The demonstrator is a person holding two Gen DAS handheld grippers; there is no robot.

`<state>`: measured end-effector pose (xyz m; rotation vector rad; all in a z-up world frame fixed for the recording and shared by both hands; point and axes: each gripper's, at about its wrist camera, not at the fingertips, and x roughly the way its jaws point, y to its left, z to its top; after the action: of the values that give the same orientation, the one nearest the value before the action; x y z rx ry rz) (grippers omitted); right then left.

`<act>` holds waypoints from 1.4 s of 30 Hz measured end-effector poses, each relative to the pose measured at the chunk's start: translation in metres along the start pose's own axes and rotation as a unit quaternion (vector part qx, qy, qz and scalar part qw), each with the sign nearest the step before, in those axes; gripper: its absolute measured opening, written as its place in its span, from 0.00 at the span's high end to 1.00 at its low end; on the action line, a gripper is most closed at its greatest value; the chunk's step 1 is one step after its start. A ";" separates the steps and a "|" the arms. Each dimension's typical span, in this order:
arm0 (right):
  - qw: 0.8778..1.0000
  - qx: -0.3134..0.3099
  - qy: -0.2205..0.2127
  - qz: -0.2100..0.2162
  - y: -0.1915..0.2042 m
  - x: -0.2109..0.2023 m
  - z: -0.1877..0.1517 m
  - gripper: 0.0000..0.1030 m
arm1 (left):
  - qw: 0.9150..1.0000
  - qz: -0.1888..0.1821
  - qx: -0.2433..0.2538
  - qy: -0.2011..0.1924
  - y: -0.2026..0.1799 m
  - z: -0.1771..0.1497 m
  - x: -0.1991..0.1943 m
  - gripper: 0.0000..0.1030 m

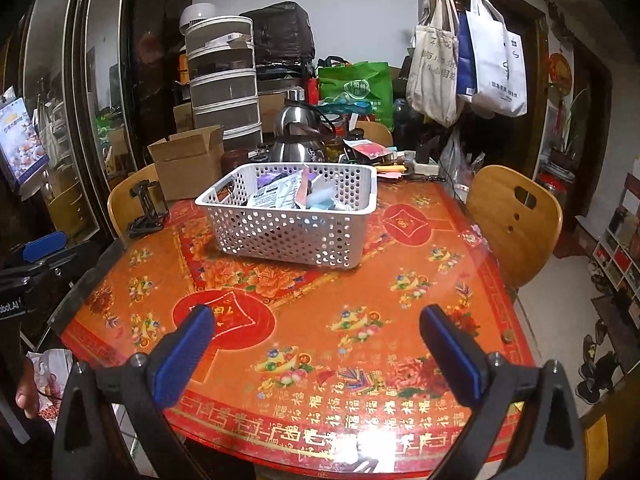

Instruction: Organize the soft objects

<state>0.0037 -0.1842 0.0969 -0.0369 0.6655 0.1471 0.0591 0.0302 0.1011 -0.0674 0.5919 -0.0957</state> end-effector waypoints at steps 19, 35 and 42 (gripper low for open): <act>1.000 0.005 -0.003 0.001 -0.003 -0.001 0.000 0.01 | 1.000 0.001 0.009 0.008 -0.003 -0.005 0.010 0.00; 1.000 0.008 0.000 0.001 -0.006 -0.001 -0.001 0.01 | 1.000 0.000 0.011 0.012 -0.001 -0.008 0.012 0.00; 1.000 0.009 0.000 0.001 -0.006 -0.001 -0.001 0.01 | 1.000 -0.001 0.010 0.013 0.000 -0.008 0.013 0.00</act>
<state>0.0029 -0.1900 0.0964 -0.0184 0.6678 0.1431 0.0654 0.0283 0.0874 -0.0475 0.6170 -0.1043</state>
